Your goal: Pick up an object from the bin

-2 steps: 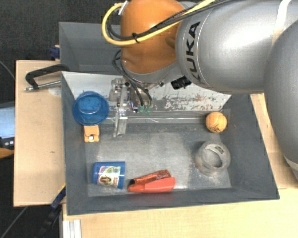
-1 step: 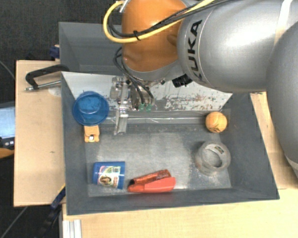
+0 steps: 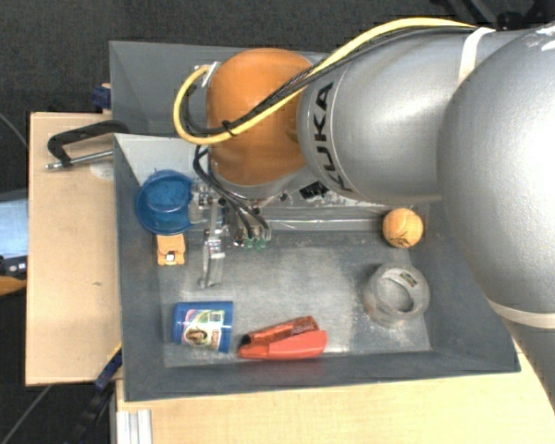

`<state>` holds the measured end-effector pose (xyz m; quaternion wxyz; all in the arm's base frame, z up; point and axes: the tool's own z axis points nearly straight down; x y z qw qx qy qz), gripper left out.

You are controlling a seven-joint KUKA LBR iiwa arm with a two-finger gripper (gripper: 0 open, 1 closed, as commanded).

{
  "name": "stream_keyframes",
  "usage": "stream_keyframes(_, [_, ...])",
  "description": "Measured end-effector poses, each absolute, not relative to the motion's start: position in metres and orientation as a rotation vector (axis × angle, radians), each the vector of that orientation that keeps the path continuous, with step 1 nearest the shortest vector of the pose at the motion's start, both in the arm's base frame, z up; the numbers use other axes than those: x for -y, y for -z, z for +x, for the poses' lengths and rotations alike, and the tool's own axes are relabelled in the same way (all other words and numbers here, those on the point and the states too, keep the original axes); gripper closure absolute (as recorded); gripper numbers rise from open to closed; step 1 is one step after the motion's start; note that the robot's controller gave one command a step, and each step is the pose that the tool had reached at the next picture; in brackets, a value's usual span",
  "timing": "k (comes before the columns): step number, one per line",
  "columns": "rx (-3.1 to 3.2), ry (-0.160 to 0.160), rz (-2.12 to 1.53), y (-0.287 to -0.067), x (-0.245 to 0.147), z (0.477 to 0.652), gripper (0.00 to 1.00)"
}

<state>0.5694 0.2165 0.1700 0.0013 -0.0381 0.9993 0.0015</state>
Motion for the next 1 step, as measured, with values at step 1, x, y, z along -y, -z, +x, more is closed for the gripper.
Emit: stream_keyframes(1, [-3.109,-0.003,-0.448,-0.1591,-0.2272,0.5024,0.00])
